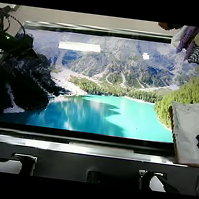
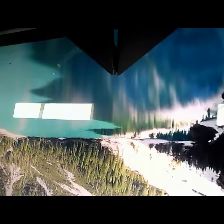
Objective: Fold the clothes and pants, and hang the long-sleeved shirts on hangers.
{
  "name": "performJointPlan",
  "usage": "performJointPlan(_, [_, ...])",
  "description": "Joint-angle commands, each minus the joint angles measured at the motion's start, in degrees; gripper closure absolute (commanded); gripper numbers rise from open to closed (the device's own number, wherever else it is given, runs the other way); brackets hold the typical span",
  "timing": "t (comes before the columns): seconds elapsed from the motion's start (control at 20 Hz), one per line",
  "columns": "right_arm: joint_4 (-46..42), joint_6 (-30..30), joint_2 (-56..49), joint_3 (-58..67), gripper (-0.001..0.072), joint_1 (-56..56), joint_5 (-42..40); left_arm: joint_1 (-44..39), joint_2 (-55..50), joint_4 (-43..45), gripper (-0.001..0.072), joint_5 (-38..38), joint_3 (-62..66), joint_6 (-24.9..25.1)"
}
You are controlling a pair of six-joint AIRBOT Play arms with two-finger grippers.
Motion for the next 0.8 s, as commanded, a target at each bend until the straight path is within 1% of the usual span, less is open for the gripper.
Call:
performJointPlan(0.0, [-4.17,-3.08,0.04,-0.09,0.0296,-0.02,1.79,0.02,0.04,0.07,0.0681,0.04,-0.02,1.46])
performJointPlan(0.1, [-2.16,-7.08,0.09,1.77,0.0299,0.04,1.57,0.02,0.02,0.48,0.0681,0.04,-0.04,1.46])
performJointPlan(0.15, [0.35,-9.40,0.17,3.48,0.0323,0.04,0.61,-0.15,0.04,1.60,0.0683,0.04,-0.04,1.49])
performJointPlan(0.2, [4.22,-12.26,0.55,5.42,0.0437,0.04,-1.33,-0.55,0.04,3.37,0.0684,0.09,-0.04,2.38])
performJointPlan(0.25, [10.69,-15.69,1.31,7.23,0.0621,0.04,-4.68,-1.29,0.07,5.64,0.0684,0.39,-0.15,4.31])
performJointPlan(0.3, [19.17,-20.09,2.45,8.48,0.0682,0.13,-8.98,-2.29,0.42,7.69,0.0685,0.96,-0.90,5.42])
performJointPlan(0.4, [33.97,-29.57,4.83,8.83,0.0681,3.06,-17.40,-4.81,2.58,9.03,0.0685,4.07,-5.31,8.22])
performJointPlan(0.45, [39.12,-33.97,5.66,8.81,0.0681,6.47,-19.47,-6.34,4.70,9.03,0.0685,6.95,-9.29,10.03])
performJointPlan(0.5, [41.66,-36.89,6.05,8.79,0.0681,10.49,-19.96,-7.82,7.15,9.03,0.0685,9.55,-13.75,11.04])
performJointPlan(0.55, [42.36,-39.17,6.16,8.76,0.0681,15.69,-19.54,-9.38,10.25,9.03,0.0685,12.07,-19.34,11.61])
performJointPlan(0.7, [41.70,-43.19,6.16,8.76,0.0681,32.06,-19.02,-13.25,19.89,9.29,0.0685,16.68,-35.45,11.76])
performJointPlan(0.75, [40.72,-43.54,6.16,8.79,0.0681,36.39,-19.69,-13.92,22.62,9.29,0.0685,18.03,-39.34,11.78])
